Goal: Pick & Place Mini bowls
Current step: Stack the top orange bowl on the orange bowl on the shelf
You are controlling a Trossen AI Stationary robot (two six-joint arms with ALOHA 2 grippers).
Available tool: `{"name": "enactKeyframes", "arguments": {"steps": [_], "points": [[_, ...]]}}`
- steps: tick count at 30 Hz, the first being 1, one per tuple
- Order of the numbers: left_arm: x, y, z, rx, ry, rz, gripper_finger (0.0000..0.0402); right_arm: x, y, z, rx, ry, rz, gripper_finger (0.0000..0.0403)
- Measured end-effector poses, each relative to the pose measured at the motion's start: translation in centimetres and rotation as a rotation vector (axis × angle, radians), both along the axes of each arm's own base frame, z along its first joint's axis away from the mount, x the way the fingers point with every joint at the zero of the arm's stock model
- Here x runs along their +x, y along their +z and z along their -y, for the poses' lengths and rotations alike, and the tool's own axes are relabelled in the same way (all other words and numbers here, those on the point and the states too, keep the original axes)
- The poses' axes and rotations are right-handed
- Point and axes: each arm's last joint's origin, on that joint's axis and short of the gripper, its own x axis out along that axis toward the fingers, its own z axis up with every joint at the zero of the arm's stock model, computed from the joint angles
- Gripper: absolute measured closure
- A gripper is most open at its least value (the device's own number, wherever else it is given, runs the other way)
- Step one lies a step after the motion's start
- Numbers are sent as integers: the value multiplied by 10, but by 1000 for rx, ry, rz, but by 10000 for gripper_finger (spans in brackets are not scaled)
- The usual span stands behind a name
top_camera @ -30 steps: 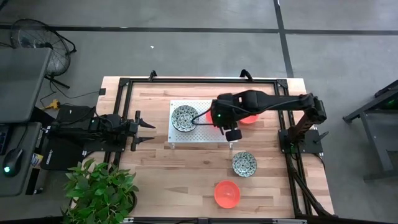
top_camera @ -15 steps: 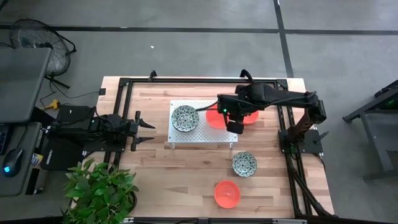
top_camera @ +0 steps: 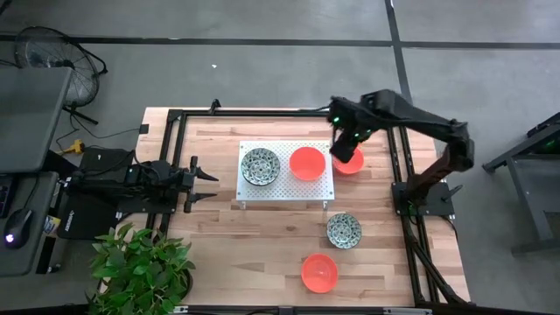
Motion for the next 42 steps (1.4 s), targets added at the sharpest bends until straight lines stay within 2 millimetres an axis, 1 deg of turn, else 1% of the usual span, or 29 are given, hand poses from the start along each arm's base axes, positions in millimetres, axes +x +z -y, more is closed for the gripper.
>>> {"name": "enactKeyframes", "arguments": {"steps": [4, 8, 13, 16, 20, 27, 30, 35, 42], "points": [[0, 0, 0, 0, 1, 1, 176, -32, -9, 13, -2, -216, -4, 293], [0, 0, 0, 0, 0, 0, 176, -59, -23, 18, -11, -331, -5, 293], [0, 0, 0, 0, 1, 1, 176, -76, -46, 20, 21, -421, 41, 293], [0, 0, 0, 0, 2, 0, 176, -81, -60, 20, 61, -479, 70, 293], [0, 0, 0, 0, 2, 1, 176, -78, -81, 21, 115, -559, 98, 293], [0, 0, 0, 0, 2, 0, 176, -75, -116, 25, 147, -720, 155, 293], [0, 0, 0, 1, 2, 0, 176, -77, -132, 27, 174, -745, 148, 293], [0, 0, 0, 0, 2, 1, 176, -85, -154, 28, 201, -848, 121, 293], [0, 0, 0, 0, 3, 1, 176, -94, -177, 32, 226, -925, 113, 293]]}}
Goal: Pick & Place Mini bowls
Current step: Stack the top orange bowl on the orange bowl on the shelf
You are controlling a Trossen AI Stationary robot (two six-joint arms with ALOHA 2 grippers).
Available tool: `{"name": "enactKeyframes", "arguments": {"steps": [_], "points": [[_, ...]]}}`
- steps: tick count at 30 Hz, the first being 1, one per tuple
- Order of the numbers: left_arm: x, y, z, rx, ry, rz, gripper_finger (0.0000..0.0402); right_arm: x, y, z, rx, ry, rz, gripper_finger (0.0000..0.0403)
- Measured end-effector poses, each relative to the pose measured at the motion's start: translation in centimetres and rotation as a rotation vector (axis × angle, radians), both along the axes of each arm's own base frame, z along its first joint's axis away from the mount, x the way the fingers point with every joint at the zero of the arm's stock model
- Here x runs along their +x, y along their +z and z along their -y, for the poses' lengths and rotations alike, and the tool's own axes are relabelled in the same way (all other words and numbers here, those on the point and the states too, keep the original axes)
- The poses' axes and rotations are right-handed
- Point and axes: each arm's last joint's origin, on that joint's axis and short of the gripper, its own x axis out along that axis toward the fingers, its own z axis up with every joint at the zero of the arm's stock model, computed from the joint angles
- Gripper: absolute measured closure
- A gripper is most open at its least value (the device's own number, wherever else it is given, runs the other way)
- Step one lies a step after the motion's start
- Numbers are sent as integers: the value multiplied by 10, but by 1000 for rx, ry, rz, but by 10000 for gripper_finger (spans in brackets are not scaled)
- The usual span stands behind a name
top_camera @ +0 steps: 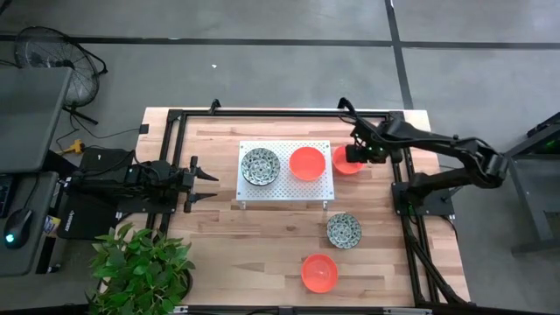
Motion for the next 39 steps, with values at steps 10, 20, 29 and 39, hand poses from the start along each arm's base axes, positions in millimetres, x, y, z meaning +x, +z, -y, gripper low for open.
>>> {"name": "enactKeyframes", "arguments": {"steps": [10, 20, 29, 39], "points": [[0, 0, 0, 1, 4, 0, 176, -3, -28, 6, -10, -114, 108, 293], [0, 0, 0, 1, 3, 0, 176, -9, -37, 7, -3, -155, 106, 294], [0, 0, 0, -1, -2, 0, 176, -8, -37, 7, -18, -152, 100, 334], [0, 0, 0, 0, -1, 0, 176, -8, -37, 8, -29, -132, 97, 380]]}}
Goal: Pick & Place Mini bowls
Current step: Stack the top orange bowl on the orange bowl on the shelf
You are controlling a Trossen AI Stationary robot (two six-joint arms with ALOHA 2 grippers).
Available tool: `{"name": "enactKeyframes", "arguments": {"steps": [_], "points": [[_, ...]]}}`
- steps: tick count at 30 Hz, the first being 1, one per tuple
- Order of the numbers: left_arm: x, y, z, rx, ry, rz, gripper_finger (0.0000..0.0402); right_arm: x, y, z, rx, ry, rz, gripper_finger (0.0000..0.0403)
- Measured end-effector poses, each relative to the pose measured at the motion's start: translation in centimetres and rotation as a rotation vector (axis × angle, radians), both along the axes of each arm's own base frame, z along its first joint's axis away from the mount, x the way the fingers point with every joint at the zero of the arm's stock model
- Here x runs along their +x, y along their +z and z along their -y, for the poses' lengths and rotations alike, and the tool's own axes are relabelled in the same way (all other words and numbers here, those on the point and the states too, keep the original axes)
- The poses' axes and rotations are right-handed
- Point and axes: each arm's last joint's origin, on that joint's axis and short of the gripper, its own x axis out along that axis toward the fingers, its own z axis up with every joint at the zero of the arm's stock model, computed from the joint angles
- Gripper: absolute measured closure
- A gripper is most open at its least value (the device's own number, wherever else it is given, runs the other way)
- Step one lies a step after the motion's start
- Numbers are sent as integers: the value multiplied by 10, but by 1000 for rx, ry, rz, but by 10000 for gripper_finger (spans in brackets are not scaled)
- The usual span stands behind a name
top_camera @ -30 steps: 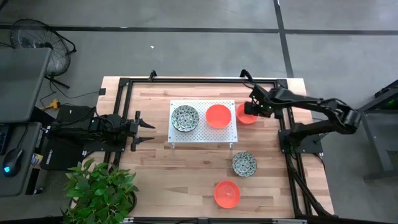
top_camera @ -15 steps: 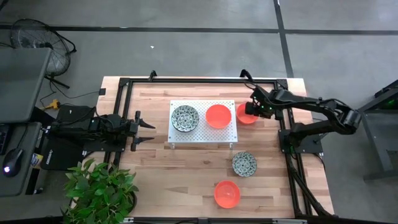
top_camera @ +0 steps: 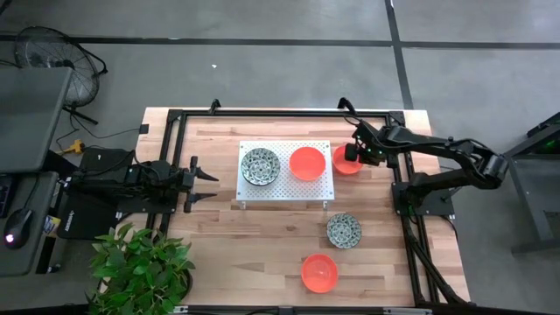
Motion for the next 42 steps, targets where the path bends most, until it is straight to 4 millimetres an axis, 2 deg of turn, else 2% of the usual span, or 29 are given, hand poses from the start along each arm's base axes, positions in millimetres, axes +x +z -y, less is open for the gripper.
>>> {"name": "enactKeyframes", "arguments": {"steps": [5, 27, 36, 42], "points": [[0, 0, 0, 0, 0, 0, 176, 0, 0, 0, -3, 15, -2, 400], [0, 0, 0, 0, 1, 0, 176, -2, 2, 2, -6, 57, -23, 403], [0, 0, 0, 0, 1, 0, 176, -2, 24, 5, -7, 98, -90, 403], [0, 0, 0, 2, 5, 0, 176, -10, 50, 10, -45, 99, -100, 403]]}}
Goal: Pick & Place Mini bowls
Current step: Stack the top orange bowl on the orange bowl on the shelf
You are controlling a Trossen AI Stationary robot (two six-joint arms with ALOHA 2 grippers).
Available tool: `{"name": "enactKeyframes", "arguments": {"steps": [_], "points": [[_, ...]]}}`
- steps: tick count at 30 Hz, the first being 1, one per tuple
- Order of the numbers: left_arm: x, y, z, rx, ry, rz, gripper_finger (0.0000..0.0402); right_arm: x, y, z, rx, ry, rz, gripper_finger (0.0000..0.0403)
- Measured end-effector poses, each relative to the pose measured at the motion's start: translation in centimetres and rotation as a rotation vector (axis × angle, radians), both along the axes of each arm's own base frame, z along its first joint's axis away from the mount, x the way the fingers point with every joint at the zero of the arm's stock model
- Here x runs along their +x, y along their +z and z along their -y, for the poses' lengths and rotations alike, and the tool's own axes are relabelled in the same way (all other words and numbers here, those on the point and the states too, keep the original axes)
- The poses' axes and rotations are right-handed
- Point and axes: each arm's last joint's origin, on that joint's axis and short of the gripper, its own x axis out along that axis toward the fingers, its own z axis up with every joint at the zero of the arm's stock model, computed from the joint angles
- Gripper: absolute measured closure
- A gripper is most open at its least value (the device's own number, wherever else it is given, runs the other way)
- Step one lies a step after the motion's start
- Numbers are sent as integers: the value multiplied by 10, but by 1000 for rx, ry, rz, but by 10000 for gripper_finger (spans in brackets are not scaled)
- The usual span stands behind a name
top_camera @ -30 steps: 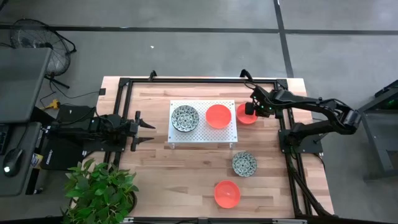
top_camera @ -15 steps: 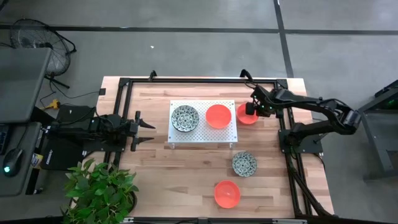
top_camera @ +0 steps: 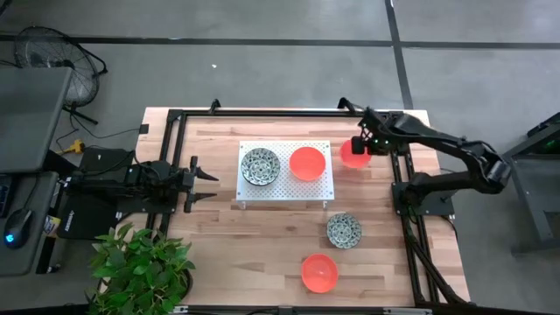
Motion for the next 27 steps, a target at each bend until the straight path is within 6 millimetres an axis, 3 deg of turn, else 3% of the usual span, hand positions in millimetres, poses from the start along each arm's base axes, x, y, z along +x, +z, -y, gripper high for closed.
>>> {"name": "enactKeyframes", "arguments": {"steps": [19, 27], "points": [[0, 0, 0, -1, -2, 0, 176, -23, 129, 0, -291, 51, 220, 403], [0, 0, 0, -2, -5, 0, 176, -28, 166, -10, -280, 123, 339, 403]]}}
